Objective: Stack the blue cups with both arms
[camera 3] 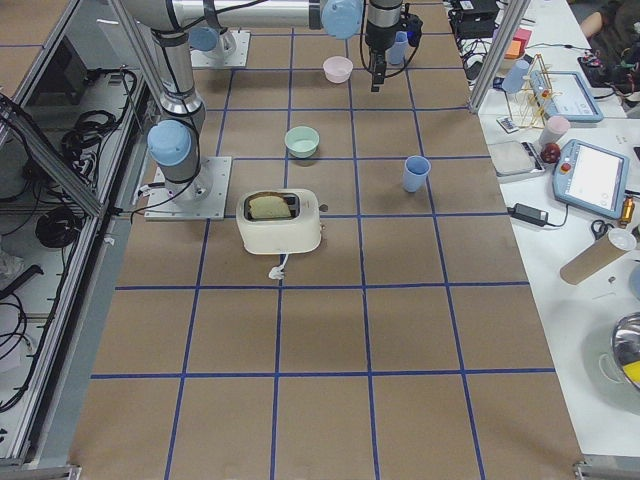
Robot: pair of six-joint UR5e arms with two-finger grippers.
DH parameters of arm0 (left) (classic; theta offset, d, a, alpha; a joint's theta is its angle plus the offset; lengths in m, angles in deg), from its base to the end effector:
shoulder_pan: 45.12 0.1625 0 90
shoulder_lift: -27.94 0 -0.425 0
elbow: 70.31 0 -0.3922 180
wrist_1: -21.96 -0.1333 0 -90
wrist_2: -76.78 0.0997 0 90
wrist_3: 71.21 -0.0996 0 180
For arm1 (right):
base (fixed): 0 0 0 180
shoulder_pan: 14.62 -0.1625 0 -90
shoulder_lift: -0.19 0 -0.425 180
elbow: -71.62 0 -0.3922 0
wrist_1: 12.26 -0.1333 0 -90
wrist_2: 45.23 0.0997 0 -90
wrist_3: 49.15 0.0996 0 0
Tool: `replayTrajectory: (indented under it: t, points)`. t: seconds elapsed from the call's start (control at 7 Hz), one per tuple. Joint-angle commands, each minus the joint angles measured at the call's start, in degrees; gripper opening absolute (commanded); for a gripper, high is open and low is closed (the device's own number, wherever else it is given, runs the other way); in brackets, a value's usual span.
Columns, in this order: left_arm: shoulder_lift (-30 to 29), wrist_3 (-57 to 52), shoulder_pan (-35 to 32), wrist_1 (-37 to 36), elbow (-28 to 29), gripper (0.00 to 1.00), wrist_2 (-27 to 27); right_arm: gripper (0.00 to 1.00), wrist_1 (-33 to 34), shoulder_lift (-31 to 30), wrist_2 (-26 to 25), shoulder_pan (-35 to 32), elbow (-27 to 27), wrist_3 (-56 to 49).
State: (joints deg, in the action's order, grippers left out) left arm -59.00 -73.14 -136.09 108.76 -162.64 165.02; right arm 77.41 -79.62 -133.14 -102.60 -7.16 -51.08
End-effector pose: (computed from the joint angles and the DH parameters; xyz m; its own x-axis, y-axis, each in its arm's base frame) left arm -0.1444 -0.4734 0.4994 -0.9982 0.0526 0.0283 0.0505 0.9963 -0.0695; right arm 0.1168 -0.5727 0.4895 -0.9993 0.0011 -0.0360 0.0016 0.9999 -0.0134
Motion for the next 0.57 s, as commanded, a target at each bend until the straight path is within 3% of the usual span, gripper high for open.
replayTrajectory:
  t: [0.0, 0.43]
  points:
    - [-0.1, 0.0, 0.0, 0.0, 0.0, 1.0, 0.0, 1.0, 0.0, 0.0, 0.0, 0.0, 0.0, 0.0]
    - [-1.8, 0.0, 0.0, -0.1, 1.2, 1.0, 0.1, 1.0, 0.0, 0.0, -0.1, 0.1, 0.0, 0.0]
